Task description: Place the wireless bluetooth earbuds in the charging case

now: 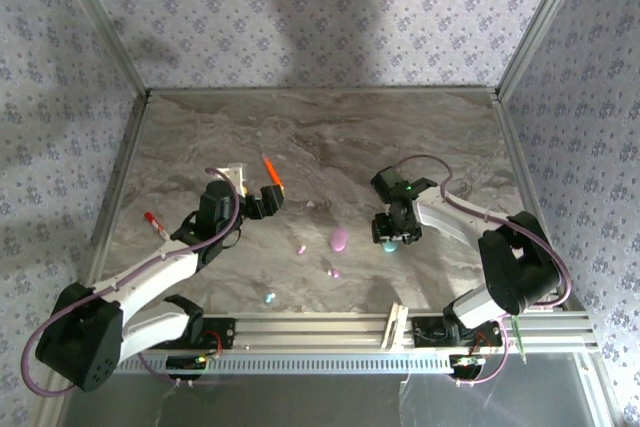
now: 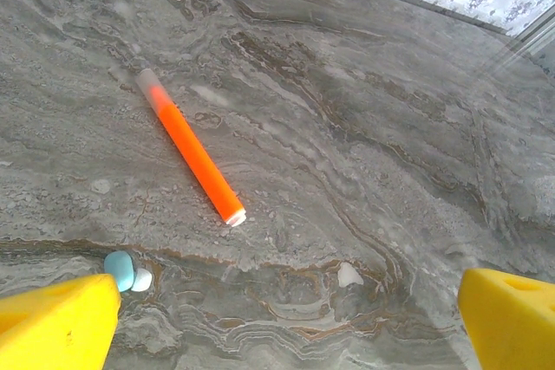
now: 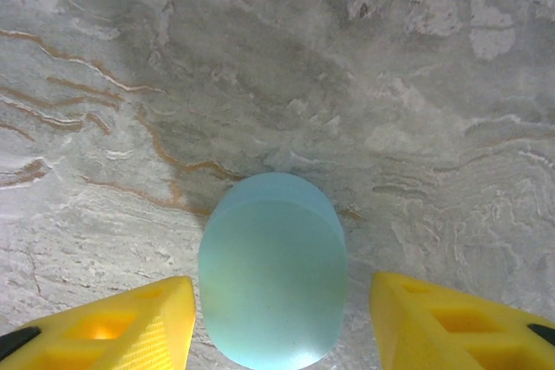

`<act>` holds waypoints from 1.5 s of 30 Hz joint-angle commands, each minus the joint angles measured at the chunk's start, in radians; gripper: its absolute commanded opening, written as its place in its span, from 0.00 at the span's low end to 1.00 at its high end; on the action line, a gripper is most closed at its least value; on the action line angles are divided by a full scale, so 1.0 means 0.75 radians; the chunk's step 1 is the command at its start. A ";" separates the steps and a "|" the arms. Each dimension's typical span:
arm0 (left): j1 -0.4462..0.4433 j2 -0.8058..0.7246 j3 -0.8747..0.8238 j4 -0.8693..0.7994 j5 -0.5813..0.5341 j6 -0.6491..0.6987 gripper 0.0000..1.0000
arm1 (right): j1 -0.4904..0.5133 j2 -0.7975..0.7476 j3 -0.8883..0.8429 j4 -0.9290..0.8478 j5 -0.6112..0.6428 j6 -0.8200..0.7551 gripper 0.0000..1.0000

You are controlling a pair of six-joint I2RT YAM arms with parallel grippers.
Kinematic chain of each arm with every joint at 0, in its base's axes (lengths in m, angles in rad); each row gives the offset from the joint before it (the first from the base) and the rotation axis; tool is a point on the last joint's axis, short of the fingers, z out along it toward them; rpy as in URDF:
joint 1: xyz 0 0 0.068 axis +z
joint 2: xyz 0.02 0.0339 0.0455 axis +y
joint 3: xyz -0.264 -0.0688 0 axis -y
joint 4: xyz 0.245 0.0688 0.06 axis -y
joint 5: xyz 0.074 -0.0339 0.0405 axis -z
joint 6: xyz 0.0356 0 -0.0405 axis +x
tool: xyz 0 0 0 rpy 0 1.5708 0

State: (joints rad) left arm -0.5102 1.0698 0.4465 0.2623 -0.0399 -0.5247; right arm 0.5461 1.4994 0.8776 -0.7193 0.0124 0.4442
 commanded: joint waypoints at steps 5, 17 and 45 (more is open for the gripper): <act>0.003 0.011 0.040 0.017 0.022 0.014 1.00 | 0.007 0.046 0.041 -0.048 0.015 -0.032 0.56; -0.003 0.022 0.038 0.037 0.036 0.029 1.00 | 0.006 0.063 0.043 -0.049 0.012 -0.038 0.48; -0.142 0.494 0.344 0.178 0.648 -0.311 0.98 | -0.263 -0.095 0.059 0.286 -0.606 -0.045 0.41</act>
State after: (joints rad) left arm -0.5934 1.3972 0.6434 0.3489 0.3378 -0.6960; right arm 0.3664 1.4467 0.8928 -0.5732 -0.2909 0.4007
